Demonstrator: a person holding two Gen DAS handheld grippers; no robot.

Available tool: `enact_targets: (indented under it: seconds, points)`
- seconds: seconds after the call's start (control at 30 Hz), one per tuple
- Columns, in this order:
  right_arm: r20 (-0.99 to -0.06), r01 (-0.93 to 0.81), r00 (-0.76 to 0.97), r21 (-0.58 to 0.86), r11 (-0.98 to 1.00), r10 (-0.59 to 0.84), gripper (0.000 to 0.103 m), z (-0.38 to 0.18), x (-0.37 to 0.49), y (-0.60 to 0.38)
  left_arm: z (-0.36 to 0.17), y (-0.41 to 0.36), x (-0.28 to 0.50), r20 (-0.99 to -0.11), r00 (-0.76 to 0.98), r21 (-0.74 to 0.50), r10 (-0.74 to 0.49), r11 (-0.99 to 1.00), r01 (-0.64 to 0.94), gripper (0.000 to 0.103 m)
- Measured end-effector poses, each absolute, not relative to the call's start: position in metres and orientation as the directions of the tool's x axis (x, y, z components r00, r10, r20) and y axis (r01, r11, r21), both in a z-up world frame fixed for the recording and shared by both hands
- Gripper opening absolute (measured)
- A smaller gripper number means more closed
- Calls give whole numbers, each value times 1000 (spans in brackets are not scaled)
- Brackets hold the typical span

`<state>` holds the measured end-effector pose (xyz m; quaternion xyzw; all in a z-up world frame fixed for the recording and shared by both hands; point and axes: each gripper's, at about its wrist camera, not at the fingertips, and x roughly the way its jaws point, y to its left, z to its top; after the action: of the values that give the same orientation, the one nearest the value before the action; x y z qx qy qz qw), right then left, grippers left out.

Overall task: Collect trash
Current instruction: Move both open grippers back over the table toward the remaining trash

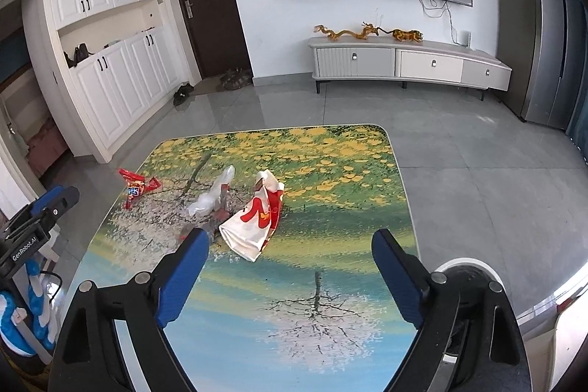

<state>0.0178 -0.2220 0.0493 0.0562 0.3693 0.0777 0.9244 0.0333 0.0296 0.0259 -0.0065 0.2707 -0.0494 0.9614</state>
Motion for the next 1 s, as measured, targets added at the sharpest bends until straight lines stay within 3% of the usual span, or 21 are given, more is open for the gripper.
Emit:
enact_targets:
  seconds: [1.0]
  points:
    - [-719, -173, 664, 119, 978, 205, 90, 40, 36, -157, 4, 70, 31, -538, 840, -30, -71, 997, 65, 59]
